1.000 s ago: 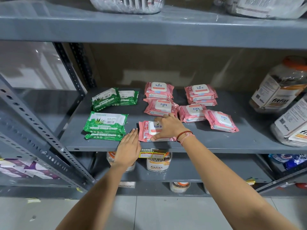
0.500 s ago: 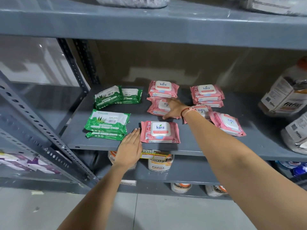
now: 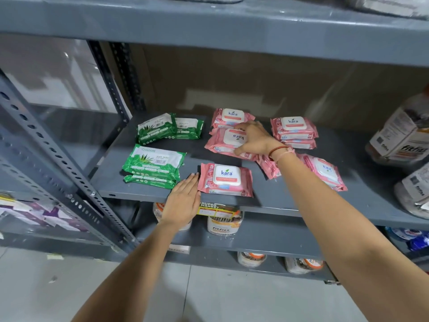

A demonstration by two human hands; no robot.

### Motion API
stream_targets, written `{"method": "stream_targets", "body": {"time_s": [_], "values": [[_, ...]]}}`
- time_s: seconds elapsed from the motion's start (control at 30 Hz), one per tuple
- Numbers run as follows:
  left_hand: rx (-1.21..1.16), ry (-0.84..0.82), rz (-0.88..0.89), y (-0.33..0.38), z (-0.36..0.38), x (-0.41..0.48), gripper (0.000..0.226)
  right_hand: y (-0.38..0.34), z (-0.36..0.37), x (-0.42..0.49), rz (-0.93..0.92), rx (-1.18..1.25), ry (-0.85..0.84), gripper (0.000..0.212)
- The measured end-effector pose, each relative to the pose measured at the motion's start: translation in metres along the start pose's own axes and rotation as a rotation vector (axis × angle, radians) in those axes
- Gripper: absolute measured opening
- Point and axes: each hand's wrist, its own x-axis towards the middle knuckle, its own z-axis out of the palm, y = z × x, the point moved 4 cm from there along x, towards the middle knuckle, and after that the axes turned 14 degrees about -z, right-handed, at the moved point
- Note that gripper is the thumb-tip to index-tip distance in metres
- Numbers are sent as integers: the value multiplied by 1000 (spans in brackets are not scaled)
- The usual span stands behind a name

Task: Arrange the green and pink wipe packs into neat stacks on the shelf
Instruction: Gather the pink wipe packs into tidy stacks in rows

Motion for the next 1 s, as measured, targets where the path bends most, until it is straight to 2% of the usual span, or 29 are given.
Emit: {"method": "stream_targets", "body": {"time_s": [0.13, 0.23, 0.3, 0.37, 0.47, 0.63, 0.8, 0.9, 1.0], "values": [[1, 2, -16, 1, -2, 0, 58, -19, -11, -22, -90, -4, -109, 83], [2, -6, -26, 2, -4, -1, 58, -30, 8, -36, -136, 3, -205, 82], [3, -5, -17, 3, -5, -2, 58, -31, 18, -41, -132, -54, -210, 83], [-3, 3, -10, 4, -6, -2, 59, -28, 19, -42, -122, -79, -212, 90], [-9, 1, -9, 4, -6, -2, 63, -28, 17, -42, -110, -64, -311, 105], [-3, 2, -12, 4, -8, -2, 61, -39, 15, -37, -106, -22, -373, 88], [14, 0, -4, 4, -6, -2, 61, -50, 23, -36, 83, -328, -321, 95], [23, -4, 2, 4, -6, -1, 60, -46, 20, -41, 161, -181, -371, 103], [17, 0, 0, 3, -3, 0, 56, -48, 1, -45, 14, 71, -440, 103]]}}
